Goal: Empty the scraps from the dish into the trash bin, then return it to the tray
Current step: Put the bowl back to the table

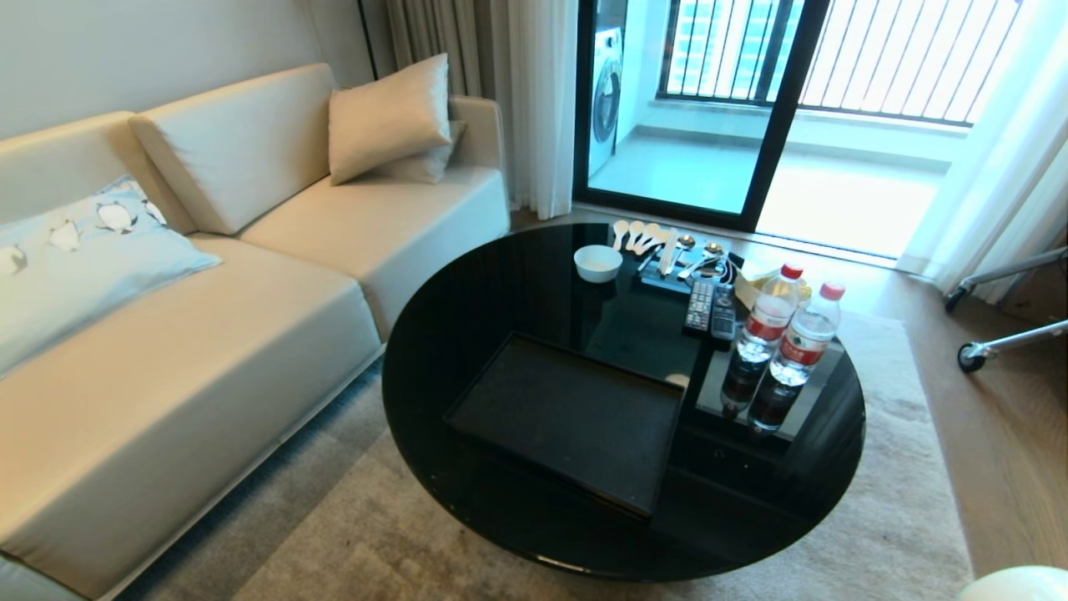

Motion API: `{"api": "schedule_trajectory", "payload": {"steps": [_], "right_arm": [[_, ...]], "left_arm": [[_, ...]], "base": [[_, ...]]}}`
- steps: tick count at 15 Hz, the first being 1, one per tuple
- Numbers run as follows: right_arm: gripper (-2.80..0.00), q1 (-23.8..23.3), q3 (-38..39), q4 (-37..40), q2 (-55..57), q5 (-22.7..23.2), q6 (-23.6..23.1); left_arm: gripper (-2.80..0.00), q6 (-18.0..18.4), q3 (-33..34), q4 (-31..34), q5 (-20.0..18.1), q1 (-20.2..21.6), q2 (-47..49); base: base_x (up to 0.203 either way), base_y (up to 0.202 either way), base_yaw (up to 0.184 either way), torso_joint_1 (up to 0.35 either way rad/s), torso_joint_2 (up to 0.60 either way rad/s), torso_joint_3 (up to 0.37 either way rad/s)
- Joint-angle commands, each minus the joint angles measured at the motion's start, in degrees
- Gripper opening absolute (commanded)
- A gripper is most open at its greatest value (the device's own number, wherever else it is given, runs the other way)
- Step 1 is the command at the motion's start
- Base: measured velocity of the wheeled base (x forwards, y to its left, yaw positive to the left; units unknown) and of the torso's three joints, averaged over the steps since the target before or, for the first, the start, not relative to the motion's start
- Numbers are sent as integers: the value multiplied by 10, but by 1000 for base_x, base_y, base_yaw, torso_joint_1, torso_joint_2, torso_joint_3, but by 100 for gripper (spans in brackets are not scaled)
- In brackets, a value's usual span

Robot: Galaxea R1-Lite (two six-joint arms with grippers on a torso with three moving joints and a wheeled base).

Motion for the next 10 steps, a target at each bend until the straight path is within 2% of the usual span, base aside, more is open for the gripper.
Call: {"api": "schedule_trajectory", "payload": {"steps": [1,3,5,10], "right_arm": [[-280,0,0,-1,0,1,0],[-280,0,-5,1,0,7,-25],[-280,1,-50,8,12,42,-40],[-280,1,-174,17,198,126,-104]], "left_arm": [[-280,-1,0,-1,0,0,0],[-280,-1,0,0,0,0,0],[-280,-1,0,0,0,0,0],[-280,-1,0,0,0,0,0]], "base": [[0,0,0,0,0,0],[0,0,0,0,0,0],[0,0,0,0,0,0],[0,0,0,0,0,0]]}}
